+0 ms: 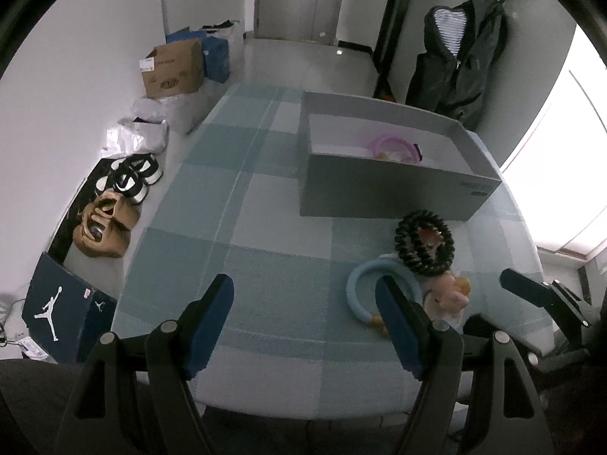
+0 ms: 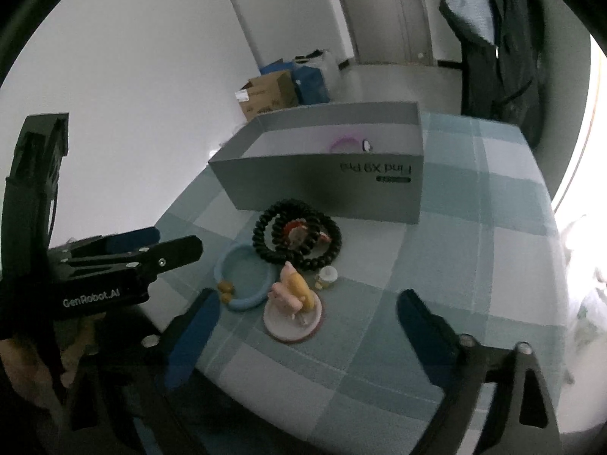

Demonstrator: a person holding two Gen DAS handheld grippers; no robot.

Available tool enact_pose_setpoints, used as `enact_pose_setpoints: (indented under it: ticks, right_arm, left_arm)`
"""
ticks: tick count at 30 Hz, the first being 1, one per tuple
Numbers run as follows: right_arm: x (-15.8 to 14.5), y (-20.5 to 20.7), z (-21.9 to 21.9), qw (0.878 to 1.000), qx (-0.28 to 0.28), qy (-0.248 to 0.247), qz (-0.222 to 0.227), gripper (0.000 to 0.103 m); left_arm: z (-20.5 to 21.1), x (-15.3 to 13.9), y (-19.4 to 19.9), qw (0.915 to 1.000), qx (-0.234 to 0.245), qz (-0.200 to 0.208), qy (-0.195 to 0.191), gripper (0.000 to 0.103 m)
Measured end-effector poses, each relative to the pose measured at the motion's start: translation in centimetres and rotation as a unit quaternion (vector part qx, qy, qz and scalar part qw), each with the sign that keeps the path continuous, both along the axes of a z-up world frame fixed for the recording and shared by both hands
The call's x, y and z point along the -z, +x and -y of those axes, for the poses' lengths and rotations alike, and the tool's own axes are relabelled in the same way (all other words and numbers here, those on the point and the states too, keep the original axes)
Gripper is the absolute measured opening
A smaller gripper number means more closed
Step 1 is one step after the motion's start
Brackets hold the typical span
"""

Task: Organize jewelry
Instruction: 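Withdraw both grippers from the box back toward the remaining jewelry, then grasp the pink-and-yellow figurine with the right gripper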

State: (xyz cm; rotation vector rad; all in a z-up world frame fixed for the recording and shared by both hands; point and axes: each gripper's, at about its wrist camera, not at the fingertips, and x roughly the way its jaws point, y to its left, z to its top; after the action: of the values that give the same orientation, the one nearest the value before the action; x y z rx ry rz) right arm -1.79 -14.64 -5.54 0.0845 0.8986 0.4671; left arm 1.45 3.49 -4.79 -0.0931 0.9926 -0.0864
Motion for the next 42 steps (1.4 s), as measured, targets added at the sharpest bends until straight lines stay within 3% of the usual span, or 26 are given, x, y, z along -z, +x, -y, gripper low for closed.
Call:
enact_pose_setpoints:
  ticks: [9,14,22,37,42]
  right_arm:
    - [0.6,0.6,-0.6,1.0,-0.013,0.01,-0.019,0.05]
    - [0.6,0.8,-0.8,1.0,-0.016,0.012,-0.019,0.049]
    - [0.9,1.1,-0.9,0.999,-0.022,0.009,-0.028,0.027]
    - [-0.4,0.8,0.1,0.999,-0.004,0.04,-0.009,0.026]
    - [-1.2,0.8,0.7,0.998,0.008,0.06,0.0,0.026]
  left_arm:
    - [0.0,0.2,0.3,0.9999,0.001,-0.012,-0.012,0.073]
    - [-0.2,0.2,0.6,0.9998,0.004,-0.014,-0.016,0.073]
    - [-0.3,0.3,0.8,0.9996,0.003,-0.019,-0.022,0.073]
    - [-0.5,0.1,0.7,0.9997,-0.002,-0.015,-0.021,0.073]
    - [-0.6,-0.7,0.4,0.9987,0.006,0.006,-0.051,0.073]
